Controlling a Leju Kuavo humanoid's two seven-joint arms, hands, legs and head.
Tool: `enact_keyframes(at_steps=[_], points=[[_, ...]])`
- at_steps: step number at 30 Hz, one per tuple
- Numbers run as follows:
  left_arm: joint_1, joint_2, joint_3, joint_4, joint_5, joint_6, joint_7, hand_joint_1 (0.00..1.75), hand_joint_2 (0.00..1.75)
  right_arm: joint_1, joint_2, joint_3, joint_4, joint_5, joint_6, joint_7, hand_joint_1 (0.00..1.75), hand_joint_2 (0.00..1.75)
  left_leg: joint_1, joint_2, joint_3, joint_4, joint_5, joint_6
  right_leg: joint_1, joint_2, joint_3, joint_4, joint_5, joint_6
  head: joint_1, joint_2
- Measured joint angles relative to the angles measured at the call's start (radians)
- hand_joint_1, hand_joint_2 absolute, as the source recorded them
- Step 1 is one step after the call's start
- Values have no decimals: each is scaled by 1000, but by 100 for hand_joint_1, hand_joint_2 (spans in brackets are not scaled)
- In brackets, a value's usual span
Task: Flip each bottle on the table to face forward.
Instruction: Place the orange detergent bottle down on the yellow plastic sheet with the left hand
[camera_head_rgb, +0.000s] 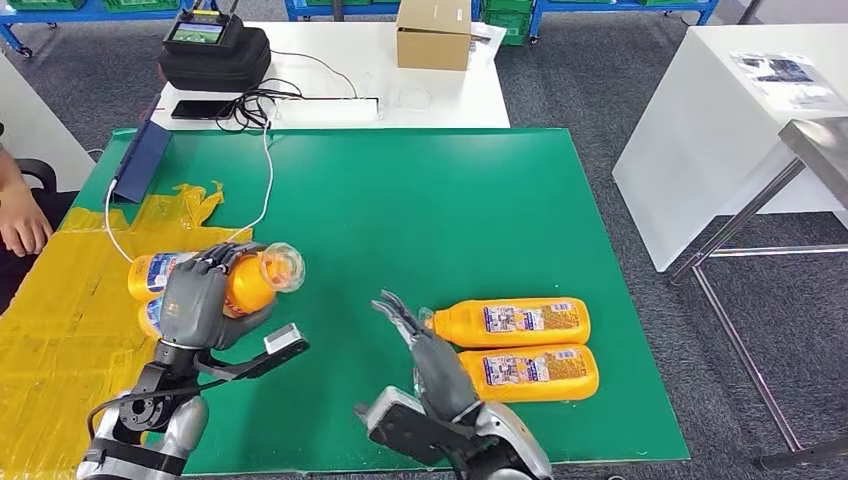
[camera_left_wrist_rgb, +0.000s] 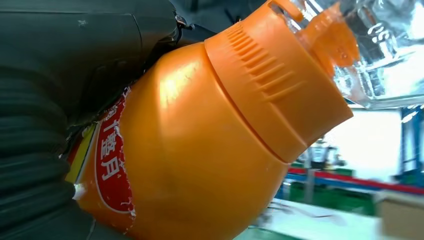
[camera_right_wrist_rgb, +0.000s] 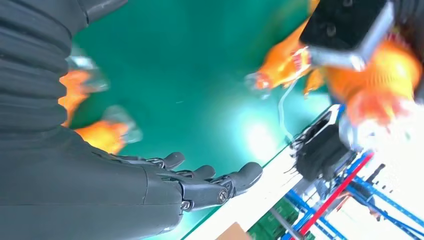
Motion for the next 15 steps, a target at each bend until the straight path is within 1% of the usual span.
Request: enact_keyframes(at_steps=[2, 5, 8, 11, 14, 15], points=[[14, 32, 14, 36, -53, 24, 38, 175, 175, 65, -64, -15, -70, -5, -43, -8, 0, 175, 0, 0, -1, 0, 0, 0, 0, 0, -1, 0, 0, 0, 0, 0], [29, 83, 21, 82, -78, 27, 86, 175, 175, 145, -155, -34, -163, -29, -105, -14, 0, 175, 0, 0, -2, 0, 0, 0, 0, 0, -2, 0, 0, 0, 0, 0], [32, 123, 22, 128, -80, 1, 93, 175, 175, 201, -228, -45, -230, -48, -144, -16, 0, 175, 0, 1, -2, 0, 0, 0, 0, 0, -3, 0, 0, 0, 0, 0], [32, 148, 22, 168, -80, -19, 87, 175, 175, 237, -282, -48, -271, -51, -162, -16, 0, 175, 0, 1, -1, 0, 0, 0, 1, 0, -9, 0, 0, 0, 0, 0], [32, 162, 23, 195, -80, -24, 84, 174, 175, 255, -317, -51, -296, -44, -167, -7, 0, 175, 0, 0, -1, 0, 0, 0, 0, 0, -12, 0, 0, 0, 0, 0], [31, 166, 22, 203, -80, -26, 84, 130, 175, 259, -327, -51, -302, -36, -168, 5, 0, 175, 0, 0, -1, 0, 0, 0, 0, 0, -12, 0, 0, 0, 0, 0]])
